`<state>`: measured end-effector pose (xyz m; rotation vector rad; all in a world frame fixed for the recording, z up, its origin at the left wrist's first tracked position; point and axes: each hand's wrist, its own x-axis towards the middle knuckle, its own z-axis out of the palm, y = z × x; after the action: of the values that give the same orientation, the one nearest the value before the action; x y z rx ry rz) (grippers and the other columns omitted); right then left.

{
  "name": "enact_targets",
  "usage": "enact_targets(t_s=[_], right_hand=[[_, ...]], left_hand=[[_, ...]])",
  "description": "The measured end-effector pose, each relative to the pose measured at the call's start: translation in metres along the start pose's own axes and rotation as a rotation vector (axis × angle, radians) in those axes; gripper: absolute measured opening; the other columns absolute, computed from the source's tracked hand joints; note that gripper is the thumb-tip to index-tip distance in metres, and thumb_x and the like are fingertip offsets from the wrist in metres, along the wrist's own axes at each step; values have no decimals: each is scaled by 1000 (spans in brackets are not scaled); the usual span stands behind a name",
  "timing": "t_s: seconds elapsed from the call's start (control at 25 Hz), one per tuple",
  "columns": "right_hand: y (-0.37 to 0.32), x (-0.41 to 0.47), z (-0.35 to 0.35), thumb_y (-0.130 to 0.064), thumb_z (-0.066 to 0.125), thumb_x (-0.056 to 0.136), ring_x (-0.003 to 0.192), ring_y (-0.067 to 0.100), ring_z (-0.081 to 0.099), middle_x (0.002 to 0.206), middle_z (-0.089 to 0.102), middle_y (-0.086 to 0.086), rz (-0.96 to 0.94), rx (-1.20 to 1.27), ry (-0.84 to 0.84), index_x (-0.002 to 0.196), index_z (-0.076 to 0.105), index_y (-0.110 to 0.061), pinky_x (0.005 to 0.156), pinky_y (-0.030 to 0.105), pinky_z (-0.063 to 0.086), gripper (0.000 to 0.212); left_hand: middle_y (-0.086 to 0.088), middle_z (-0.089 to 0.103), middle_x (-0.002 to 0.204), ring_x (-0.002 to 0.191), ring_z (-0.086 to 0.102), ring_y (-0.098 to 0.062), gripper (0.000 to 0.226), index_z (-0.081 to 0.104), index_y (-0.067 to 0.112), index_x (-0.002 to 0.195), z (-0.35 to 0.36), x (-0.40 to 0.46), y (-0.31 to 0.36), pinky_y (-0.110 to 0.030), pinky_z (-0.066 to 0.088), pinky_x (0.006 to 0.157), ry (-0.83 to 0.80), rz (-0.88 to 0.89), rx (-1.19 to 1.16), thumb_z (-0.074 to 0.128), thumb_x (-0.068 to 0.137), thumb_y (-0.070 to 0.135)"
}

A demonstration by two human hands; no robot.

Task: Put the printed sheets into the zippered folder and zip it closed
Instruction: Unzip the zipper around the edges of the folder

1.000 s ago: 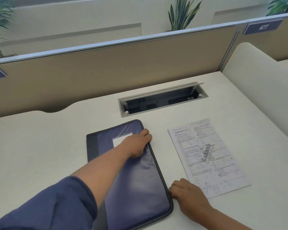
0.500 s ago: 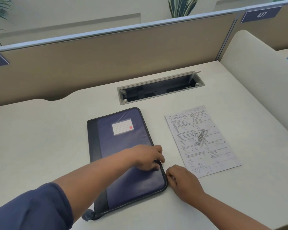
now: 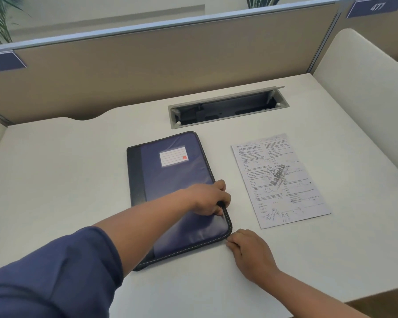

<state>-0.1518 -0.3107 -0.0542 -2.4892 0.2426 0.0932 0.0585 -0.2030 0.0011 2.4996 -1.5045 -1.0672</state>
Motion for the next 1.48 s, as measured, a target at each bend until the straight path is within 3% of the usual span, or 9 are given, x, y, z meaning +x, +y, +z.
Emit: enact_targets(t_s=[0.16,0.36,0.48,0.64,0.88,1.08,1.2,1.32,1.48], right_hand=[[-14,-13,15,-19,60,98,90,24,61,91,70,1,-7,7,21,92,72,-11,76,36,51,16],[-12,-9,7,-20,63,96,79,21,59,81,68,-2,33,9,61,84,71,-14,67,37,50,15],[-11,-6,4,-17,68,90,65,17,52,68,61,-4,105,66,107,73,66,-15,59,31,41,17],[-16,-13,11,-10,69,87,62,12,48,65,59,-6,30,85,92,70,64,-15,57,17,34,18],[-37,-16,32,-17,62,93,70,19,54,71,64,2,-112,98,32,72,63,-11,62,36,46,22],[-54,-14,50,-23,56,97,79,22,59,82,70,4,-120,108,-63,82,68,-9,72,41,50,23],[-54,-12,49,-27,59,95,77,20,58,81,70,2,-101,145,-106,82,68,-11,72,38,50,22],[-46,-10,37,-32,61,90,67,17,52,68,61,-1,-97,166,-109,69,60,-13,63,36,46,28],[-27,0,15,-25,66,83,63,13,54,65,59,-6,33,225,84,68,61,-19,58,32,45,18]], left_hand=[[6,39,124,93,55,-22,18,61,28,111,7,-3,7,-40,48,81,20,-24,8,66,94,30],[9,39,119,97,54,-22,16,61,27,110,5,-10,8,-35,41,77,64,0,-43,66,94,27],[7,47,125,100,55,-22,17,61,26,112,4,-11,10,-35,41,79,69,9,-42,65,96,28],[5,50,124,102,55,-23,16,61,25,111,6,-12,12,-37,43,80,127,14,-65,65,96,26],[7,49,125,102,54,-21,17,62,25,111,12,-11,13,-36,40,79,164,4,-97,65,94,26],[6,49,126,101,55,-25,17,63,25,112,20,-10,14,-36,40,77,136,-17,-70,64,95,25],[4,48,136,109,56,-28,23,63,24,120,25,-13,14,-41,46,88,136,-27,-73,62,96,22],[1,43,149,120,53,-27,32,60,20,130,36,-27,12,-42,46,98,275,-28,-139,59,97,16],[-3,50,121,98,56,-27,13,57,17,109,66,-66,4,-35,45,80,562,-173,-340,55,97,14]])
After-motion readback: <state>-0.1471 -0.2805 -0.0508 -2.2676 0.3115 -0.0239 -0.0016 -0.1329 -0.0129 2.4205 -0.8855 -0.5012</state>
